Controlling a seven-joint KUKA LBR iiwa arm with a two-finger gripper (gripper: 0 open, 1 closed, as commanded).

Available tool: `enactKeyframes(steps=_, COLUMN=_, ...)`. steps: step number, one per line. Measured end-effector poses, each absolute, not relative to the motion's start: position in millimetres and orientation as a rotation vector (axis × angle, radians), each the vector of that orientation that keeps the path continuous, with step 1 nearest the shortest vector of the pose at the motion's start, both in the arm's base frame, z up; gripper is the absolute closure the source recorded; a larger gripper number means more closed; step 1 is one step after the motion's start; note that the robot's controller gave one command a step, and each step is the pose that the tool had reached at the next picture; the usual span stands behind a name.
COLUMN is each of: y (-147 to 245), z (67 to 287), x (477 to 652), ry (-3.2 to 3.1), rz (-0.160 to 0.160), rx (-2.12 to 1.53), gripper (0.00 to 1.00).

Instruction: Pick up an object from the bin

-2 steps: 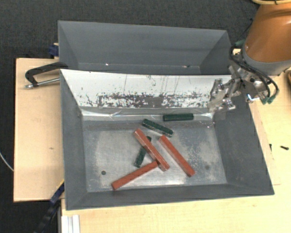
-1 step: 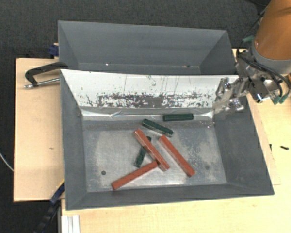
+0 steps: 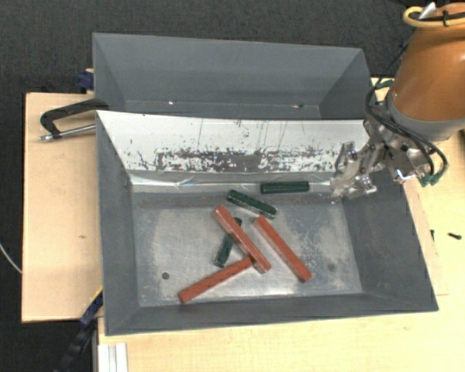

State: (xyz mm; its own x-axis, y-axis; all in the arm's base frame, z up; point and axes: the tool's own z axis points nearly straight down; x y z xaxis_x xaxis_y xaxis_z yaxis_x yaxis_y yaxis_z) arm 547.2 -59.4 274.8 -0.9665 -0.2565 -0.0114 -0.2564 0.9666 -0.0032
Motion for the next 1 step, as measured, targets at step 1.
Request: enactKeyframes(steps=1, y=-21.2, z=146.0, x=541.9, ry=3.12, rz=0.006, rx=-0.408, gripper=0.0)
